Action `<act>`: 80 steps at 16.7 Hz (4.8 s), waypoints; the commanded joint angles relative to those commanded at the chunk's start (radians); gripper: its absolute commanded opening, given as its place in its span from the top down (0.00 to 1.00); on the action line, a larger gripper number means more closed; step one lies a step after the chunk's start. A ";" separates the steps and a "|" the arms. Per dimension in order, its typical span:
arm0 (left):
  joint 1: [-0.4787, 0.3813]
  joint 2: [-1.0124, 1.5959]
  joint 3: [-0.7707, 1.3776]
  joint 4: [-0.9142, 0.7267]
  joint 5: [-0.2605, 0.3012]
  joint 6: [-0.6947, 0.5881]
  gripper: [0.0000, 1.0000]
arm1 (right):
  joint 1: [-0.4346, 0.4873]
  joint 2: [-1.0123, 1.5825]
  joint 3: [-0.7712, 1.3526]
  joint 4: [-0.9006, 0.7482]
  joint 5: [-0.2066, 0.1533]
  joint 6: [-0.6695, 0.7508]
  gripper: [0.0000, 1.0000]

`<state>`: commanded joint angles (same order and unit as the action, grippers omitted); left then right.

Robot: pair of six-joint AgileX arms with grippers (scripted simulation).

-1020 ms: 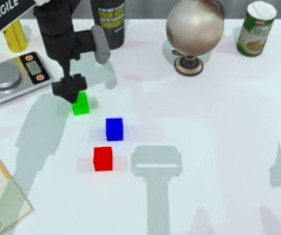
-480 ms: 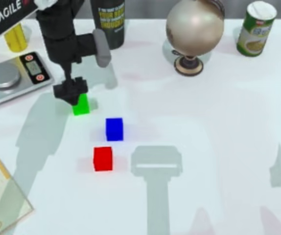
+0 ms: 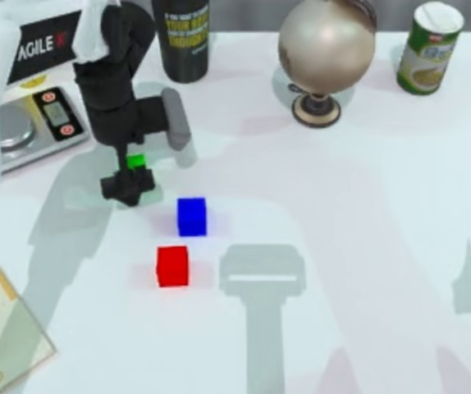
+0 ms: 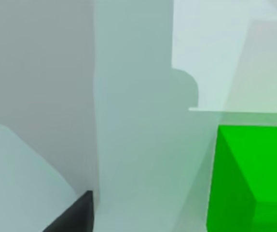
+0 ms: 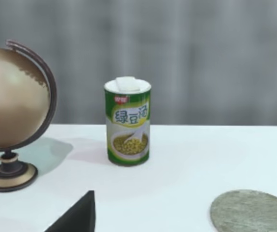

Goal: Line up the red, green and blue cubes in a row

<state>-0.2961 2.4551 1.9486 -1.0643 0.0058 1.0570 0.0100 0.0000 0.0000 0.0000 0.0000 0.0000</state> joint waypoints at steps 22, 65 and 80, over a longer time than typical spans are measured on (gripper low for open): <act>0.000 0.000 0.000 0.000 0.000 0.000 1.00 | 0.000 0.000 0.000 0.000 0.000 0.000 0.00; -0.452 -0.228 -0.277 0.057 0.002 -0.226 1.00 | 0.000 0.000 0.000 0.000 0.000 0.000 0.00; -0.453 -0.226 -0.282 0.062 0.002 -0.226 0.17 | 0.000 0.000 0.000 0.000 0.000 0.000 0.00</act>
<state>-0.7487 2.2286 1.6670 -1.0027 0.0074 0.8306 0.0100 0.0000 0.0000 0.0000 0.0000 0.0000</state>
